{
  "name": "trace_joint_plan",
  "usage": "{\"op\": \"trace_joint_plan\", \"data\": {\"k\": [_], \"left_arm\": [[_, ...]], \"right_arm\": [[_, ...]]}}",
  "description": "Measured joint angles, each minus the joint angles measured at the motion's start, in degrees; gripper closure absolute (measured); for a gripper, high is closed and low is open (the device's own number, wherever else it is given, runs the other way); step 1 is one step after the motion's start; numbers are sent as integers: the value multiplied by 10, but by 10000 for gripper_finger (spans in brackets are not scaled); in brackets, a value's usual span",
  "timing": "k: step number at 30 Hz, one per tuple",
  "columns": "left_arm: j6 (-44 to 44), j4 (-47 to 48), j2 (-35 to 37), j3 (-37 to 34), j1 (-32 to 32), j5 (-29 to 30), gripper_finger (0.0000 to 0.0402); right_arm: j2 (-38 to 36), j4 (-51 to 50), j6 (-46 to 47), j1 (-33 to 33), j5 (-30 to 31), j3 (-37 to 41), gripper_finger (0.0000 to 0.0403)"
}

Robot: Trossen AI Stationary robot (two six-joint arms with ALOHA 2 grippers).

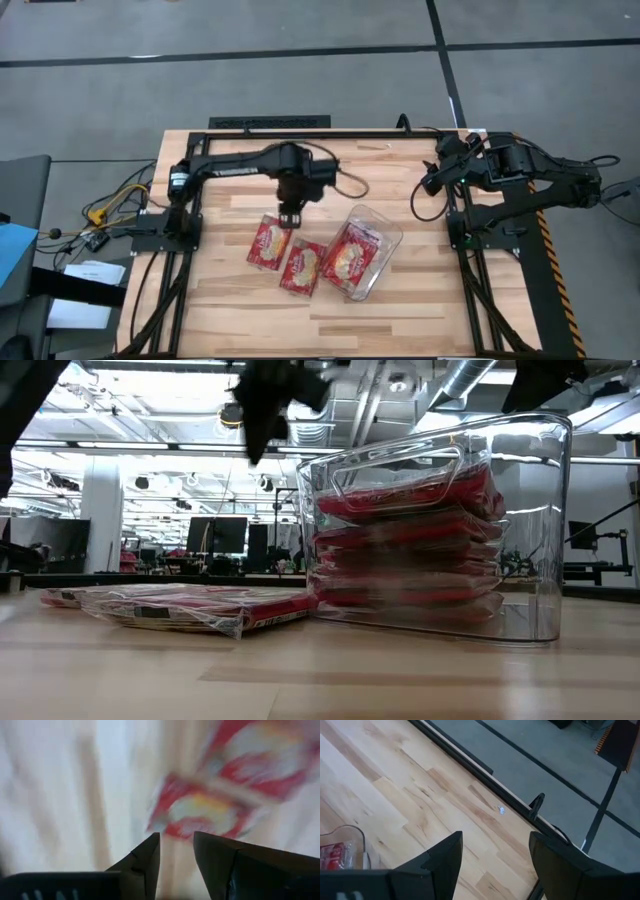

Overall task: Sort popcorn bags into baskets
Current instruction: Put the left red popcorn packet into the transparent bin

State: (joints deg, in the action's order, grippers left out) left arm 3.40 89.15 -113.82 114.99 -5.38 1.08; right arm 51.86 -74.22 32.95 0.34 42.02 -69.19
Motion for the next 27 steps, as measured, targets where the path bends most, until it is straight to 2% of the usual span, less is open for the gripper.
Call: {"op": "trace_joint_plan", "data": {"k": [2,4,10,13,15,19,22,27], "left_arm": [[-17,-3,13,-55,1,51,299],[-22,-43,45,-122,2,69,301],[11,-304,163,-336,-9,21,296],[70,-357,196,-399,-35,17,283],[96,-363,201,-419,-56,-4,265],[138,-368,200,-430,-94,-91,210],[162,-400,187,-430,-109,-97,162],[165,-373,143,-429,-130,-109,110]], "right_arm": [[0,-1,-3,0,0,0,148],[0,-3,-15,0,0,0,148],[0,-6,-30,0,0,0,148],[0,-5,-44,0,0,0,148],[0,-5,-50,0,0,0,148],[0,-4,-50,-1,-1,0,148],[0,-4,-50,-1,-6,0,148],[0,-4,-49,-1,-16,0,148]]}}
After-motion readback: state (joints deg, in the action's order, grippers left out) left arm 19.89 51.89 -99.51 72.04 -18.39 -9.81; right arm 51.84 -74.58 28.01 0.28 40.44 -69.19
